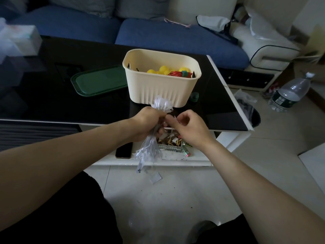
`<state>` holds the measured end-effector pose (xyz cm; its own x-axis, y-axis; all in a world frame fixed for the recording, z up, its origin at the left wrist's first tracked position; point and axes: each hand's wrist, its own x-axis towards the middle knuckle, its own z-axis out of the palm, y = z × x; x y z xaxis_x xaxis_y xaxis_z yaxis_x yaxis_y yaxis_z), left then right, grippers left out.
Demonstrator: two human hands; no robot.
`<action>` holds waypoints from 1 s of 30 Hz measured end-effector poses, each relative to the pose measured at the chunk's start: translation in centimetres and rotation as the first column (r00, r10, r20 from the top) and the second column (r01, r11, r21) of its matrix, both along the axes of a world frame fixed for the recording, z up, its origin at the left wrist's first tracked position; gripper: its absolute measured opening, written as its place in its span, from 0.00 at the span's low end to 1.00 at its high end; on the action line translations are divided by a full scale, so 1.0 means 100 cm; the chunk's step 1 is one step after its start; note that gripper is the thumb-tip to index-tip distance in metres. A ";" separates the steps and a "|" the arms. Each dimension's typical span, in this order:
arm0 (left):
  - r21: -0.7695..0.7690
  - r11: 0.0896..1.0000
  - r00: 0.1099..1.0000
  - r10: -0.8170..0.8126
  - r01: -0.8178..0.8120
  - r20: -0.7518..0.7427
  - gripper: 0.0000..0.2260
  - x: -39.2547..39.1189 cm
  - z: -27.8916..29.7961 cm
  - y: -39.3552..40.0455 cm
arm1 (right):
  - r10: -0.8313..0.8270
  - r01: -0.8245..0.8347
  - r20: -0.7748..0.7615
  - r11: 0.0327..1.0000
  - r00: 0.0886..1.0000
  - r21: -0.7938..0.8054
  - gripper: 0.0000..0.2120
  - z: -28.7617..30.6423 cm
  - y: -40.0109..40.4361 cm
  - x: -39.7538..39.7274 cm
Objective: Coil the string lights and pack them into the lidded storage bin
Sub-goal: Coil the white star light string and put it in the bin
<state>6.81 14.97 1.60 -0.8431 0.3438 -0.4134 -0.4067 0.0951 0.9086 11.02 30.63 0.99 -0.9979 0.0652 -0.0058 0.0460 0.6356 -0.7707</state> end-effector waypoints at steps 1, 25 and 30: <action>0.044 0.998 0.999 0.032 -0.032 0.000 0.10 -0.001 0.002 -0.001 | -0.015 0.018 0.047 0.999 0.999 -0.049 0.30 0.000 0.002 0.000; 0.127 0.991 0.993 -0.036 0.050 -0.115 0.15 0.003 0.005 0.000 | -0.176 0.131 -0.071 0.897 0.982 -0.422 0.02 0.013 -0.014 -0.002; 0.136 0.990 0.991 -0.021 0.039 -0.131 0.16 0.005 -0.001 0.005 | -0.050 0.014 -0.274 0.991 0.960 -0.133 0.06 0.013 -0.017 0.002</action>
